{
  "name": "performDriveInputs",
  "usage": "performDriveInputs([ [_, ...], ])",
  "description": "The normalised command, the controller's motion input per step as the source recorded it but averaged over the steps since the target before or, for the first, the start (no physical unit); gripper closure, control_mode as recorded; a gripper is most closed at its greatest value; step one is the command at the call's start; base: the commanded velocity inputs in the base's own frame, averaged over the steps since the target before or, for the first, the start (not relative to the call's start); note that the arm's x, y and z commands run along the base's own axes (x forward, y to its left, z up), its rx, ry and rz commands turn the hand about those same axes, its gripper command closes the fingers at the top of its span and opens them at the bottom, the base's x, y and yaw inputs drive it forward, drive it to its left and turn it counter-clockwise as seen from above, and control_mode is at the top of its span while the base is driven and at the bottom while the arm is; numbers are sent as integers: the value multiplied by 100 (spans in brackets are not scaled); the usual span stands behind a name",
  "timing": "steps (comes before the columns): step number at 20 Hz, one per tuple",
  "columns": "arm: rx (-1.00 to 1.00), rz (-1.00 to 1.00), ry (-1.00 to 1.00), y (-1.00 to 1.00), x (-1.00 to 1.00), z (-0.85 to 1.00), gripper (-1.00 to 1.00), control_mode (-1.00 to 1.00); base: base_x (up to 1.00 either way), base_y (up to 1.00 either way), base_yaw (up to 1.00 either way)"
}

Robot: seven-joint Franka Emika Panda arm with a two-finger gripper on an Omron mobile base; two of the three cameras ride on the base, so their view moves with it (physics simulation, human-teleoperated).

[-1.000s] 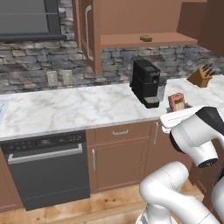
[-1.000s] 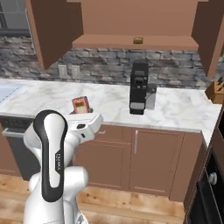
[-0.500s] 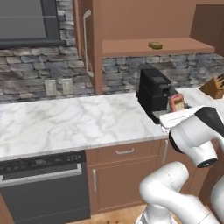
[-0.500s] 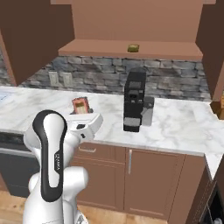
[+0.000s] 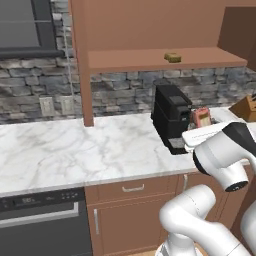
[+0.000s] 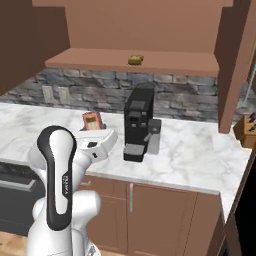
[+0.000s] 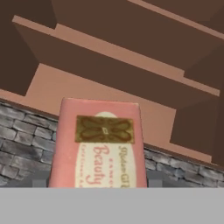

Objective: Pick up the sponge and bar soap from the sink, and place them back in the cabinet, and close the cabinet doors.

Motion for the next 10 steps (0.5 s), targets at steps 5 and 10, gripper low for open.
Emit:
performDriveInputs([
  [5,0,0,0,0,0,0,100,100,24,-55,3],
  [10,0,0,0,0,0,0,100,100,17,-44,2],
])
